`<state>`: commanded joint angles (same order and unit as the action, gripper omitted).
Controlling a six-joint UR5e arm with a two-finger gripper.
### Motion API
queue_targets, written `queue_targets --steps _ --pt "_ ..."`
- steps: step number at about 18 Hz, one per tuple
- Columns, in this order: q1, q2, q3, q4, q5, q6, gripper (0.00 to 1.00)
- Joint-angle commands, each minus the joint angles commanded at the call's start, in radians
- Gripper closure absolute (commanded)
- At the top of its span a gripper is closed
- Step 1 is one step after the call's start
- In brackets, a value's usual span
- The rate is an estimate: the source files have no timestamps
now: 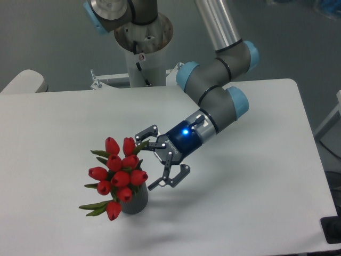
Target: Insert the flowers into the vase
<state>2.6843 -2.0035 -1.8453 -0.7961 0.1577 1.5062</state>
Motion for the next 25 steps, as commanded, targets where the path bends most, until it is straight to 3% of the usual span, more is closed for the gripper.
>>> queue_targets --steps 8,14,18,23,25 --pt "0.068 0.092 -0.005 0.002 0.198 0.023 0.00" --pt "0.068 0.126 0.201 -0.003 0.566 0.023 0.00" --pt "0.046 0.135 0.325 -0.047 0.797 0.020 0.00" --pt "0.032 0.141 0.382 -0.104 1.018 0.063 0.00" --pt "0.032 0.141 0.417 -0.159 1.086 0.127 0.00"
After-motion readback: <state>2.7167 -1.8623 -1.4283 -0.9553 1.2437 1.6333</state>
